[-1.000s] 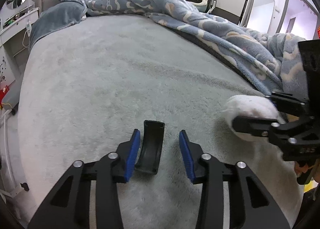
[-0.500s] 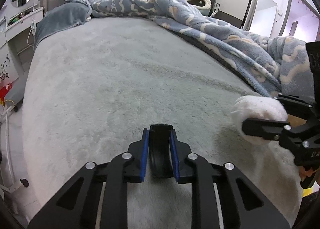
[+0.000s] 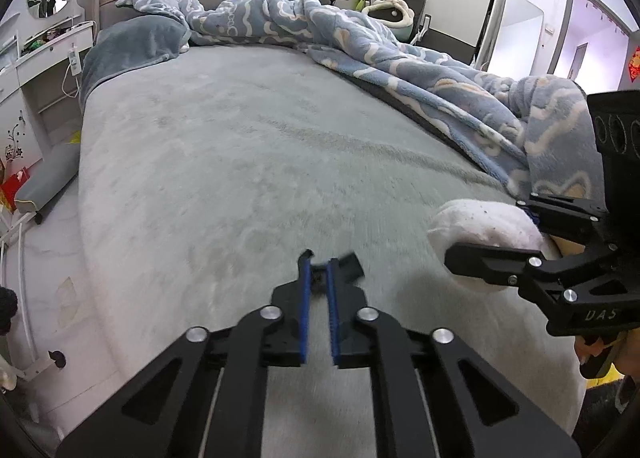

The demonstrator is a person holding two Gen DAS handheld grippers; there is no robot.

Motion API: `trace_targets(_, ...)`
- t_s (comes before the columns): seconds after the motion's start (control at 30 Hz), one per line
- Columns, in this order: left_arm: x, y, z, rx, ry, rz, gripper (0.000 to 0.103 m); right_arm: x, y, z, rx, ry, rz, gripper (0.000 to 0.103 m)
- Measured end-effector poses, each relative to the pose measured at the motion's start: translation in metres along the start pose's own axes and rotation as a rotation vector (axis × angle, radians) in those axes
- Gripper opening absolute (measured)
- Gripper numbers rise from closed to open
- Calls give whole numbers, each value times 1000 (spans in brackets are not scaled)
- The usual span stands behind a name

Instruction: Collect trash

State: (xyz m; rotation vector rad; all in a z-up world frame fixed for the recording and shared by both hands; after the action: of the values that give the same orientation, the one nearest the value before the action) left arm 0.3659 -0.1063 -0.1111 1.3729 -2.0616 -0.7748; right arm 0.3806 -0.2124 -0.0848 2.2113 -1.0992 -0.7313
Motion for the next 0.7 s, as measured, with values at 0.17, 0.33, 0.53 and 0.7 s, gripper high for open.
trace_targets(0.17,-3,15,15,-8,-16,-6,3,-17,7,6,28,-9,4,52)
trace_targets(0.33,-8,28,18,4,-19,-36,36,-29,11,14,31,-3,20,52)
trace_targets(0.53,-8,26,15,20,-16,-45,58,-18,15,16,38,-20,51,52)
trace_targets(0.7,-4,8,16,-19,18,-34,67,0,21,14,53,-47,56,52)
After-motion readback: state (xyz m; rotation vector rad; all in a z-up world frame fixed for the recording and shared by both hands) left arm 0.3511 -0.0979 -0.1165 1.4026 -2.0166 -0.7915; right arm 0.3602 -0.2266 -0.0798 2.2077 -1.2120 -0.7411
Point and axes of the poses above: each gripper's, at about its wrist camera, not at the fingertips, and y roughly against the way its jaws point, x to its right, z to its underside, the point moved 9 cm from there along -y, roughly the way its jaws point, and after that the axes turned 2 degrees about -z, right-handed, at the moved point
